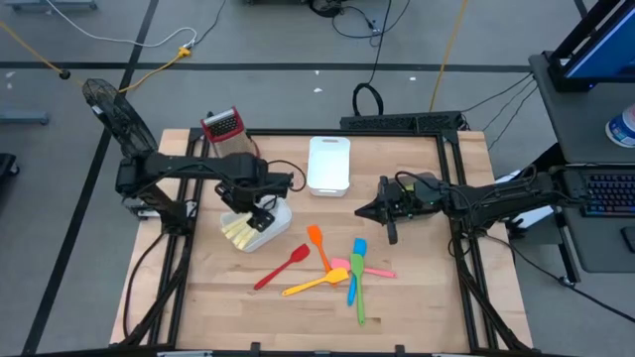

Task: Pick & Place Kitchen Items
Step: Put the red spatula into the top white bin

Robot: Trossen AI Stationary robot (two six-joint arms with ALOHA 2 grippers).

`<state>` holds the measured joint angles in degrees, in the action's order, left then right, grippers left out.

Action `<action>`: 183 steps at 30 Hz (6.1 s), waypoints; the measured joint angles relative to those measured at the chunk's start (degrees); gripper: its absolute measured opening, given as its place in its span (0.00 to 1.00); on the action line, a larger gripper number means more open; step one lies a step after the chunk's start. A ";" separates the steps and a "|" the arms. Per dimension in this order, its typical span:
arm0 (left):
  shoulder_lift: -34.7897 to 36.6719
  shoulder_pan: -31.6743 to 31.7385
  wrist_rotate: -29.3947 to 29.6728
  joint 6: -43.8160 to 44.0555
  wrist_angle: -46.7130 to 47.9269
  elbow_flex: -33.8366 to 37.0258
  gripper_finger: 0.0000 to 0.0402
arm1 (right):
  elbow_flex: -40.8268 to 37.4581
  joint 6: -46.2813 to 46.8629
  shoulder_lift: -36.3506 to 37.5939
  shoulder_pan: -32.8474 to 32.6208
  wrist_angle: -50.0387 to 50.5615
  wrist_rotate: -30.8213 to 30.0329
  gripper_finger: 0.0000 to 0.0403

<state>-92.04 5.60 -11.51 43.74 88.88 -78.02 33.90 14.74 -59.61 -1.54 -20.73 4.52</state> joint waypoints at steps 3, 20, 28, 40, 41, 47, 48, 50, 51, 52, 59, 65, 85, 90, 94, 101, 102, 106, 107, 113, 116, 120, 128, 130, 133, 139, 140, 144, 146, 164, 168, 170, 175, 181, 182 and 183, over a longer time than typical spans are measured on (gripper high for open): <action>-0.09 -2.49 0.11 1.87 -2.00 -2.26 0.72 | -0.01 -0.02 0.00 0.00 0.04 0.02 0.00; 0.04 -19.52 3.57 17.39 -26.21 -6.84 0.69 | -0.01 -0.66 0.00 0.00 0.08 0.02 0.00; -1.17 -25.30 9.43 25.43 -29.40 -6.79 0.69 | 0.01 -0.66 0.00 0.00 0.07 0.02 0.00; -9.44 -27.38 11.63 22.24 -31.90 -6.75 0.69 | 0.01 -0.66 0.00 0.00 0.52 0.17 0.00; -10.29 -27.32 11.65 21.54 -32.14 -6.75 0.69 | 0.01 -0.65 0.00 0.00 0.52 0.17 0.00; -15.03 -27.23 11.50 15.66 -32.20 -6.75 0.69 | 0.01 -0.53 0.00 0.00 0.85 0.19 0.00; -15.64 -27.10 11.54 14.99 -32.22 -6.75 0.69 | 0.01 -0.52 0.00 0.00 0.87 0.19 0.00; -16.70 -26.87 12.06 13.79 -32.22 -6.75 0.69 | 0.01 -0.50 0.00 0.00 0.91 0.19 0.00; -17.28 -26.74 12.48 13.39 -32.24 -6.75 0.69 | 0.01 -0.50 0.00 0.00 0.89 0.19 0.00; -17.77 -26.54 12.77 12.85 -32.26 -6.75 0.69 | 0.01 -0.50 0.00 0.00 0.88 0.19 0.00; -20.76 -25.30 13.26 9.55 -32.50 -6.75 0.69 | 0.01 -0.48 0.00 0.00 0.90 0.19 0.00; -23.12 -24.21 15.07 8.86 -32.51 -6.75 0.69 | 0.01 -0.43 0.00 0.00 0.91 0.19 0.00; -26.91 -21.97 18.20 7.46 -36.13 -6.71 0.67 | -0.04 0.85 0.00 0.00 2.29 0.21 0.00; -29.57 -21.62 18.19 7.55 -37.26 -7.06 0.67 | -0.08 0.85 0.00 0.00 2.70 0.19 0.00; -30.19 -21.50 16.62 7.44 -38.56 -6.95 0.66 | -0.08 0.85 0.00 0.00 2.67 0.13 0.00; -30.37 -21.37 15.80 7.33 -40.26 -6.86 0.43 | -0.08 0.72 0.00 0.00 2.64 0.04 0.00; -30.37 -21.39 15.94 7.33 -40.56 -6.84 0.38 | -0.08 0.70 0.00 0.00 2.64 0.06 0.00; -30.32 -21.38 16.55 7.35 -40.95 -6.77 0.19 | -0.08 0.66 0.00 0.00 2.62 0.04 0.00; -30.32 -21.37 16.54 7.35 -40.68 -6.77 0.15 | -0.08 0.66 0.00 0.00 2.64 0.04 0.00; -30.20 -21.19 14.77 7.81 -38.43 -6.77 0.02 | -0.08 0.92 0.00 0.00 2.62 0.02 0.00; -29.60 -20.60 12.11 7.81 -38.24 -6.70 0.03 | -0.08 0.98 0.00 0.00 2.62 0.02 0.00; -28.11 -19.90 9.88 7.91 -37.50 -6.71 0.02 | -0.08 1.03 0.00 0.00 2.39 0.02 0.00; -21.41 -17.82 2.76 9.27 -36.01 -6.55 0.02 | -0.03 1.03 0.00 0.00 2.16 0.02 0.00; -19.55 -17.26 2.53 9.96 -35.97 -6.58 0.02 | -0.04 1.03 0.00 0.00 2.20 0.04 0.00; -16.53 -16.34 1.79 11.51 -35.89 -6.58 0.02 | -0.02 0.90 0.00 0.00 2.21 0.06 0.00; -10.04 -13.14 1.95 13.93 -36.30 -6.64 0.02 | -0.02 0.46 0.00 0.00 2.16 0.19 0.00; -8.93 -12.32 2.08 14.30 -36.44 -6.66 0.02 | -0.02 -0.03 0.00 -0.02 2.16 0.21 0.00; -5.20 -8.87 2.18 15.66 -38.41 -6.70 0.02 | -0.02 -3.54 0.02 -0.34 2.16 0.21 0.00; -4.07 -7.15 1.86 16.20 -40.62 -6.70 0.02 | -0.03 -5.35 0.02 -0.90 2.13 0.23 0.00; -4.12 12.47 -4.42 19.81 -61.50 -6.84 0.02 | -0.04 -9.49 0.04 -8.89 2.16 0.19 0.00; -6.58 17.36 -7.54 21.12 -65.18 -6.82 0.02 | -0.04 -9.67 0.04 -9.09 2.30 0.11 0.00; -8.34 19.69 -10.54 21.03 -66.78 -6.82 0.02 | -0.04 -10.48 0.04 -9.09 2.34 0.05 0.00; -13.69 23.95 -15.43 21.14 -69.64 -6.82 0.02 | -0.04 -11.08 0.04 -8.94 2.29 -1.69 0.00; -19.35 26.79 -17.63 22.95 -69.99 -6.82 0.02 | -0.04 -11.05 0.04 -8.08 2.36 -1.75 0.00; -20.13 27.12 -18.34 23.32 -70.55 -6.82 0.02 | -0.04 -11.03 0.04 -7.79 2.35 -1.75 0.00; -20.76 27.49 -19.16 23.53 -70.96 -6.82 0.02 | -0.04 -10.99 0.04 -7.49 2.31 -1.77 0.00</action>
<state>-112.80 33.09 -30.67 67.26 17.92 -84.84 33.87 3.75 -59.57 -9.03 -18.42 2.75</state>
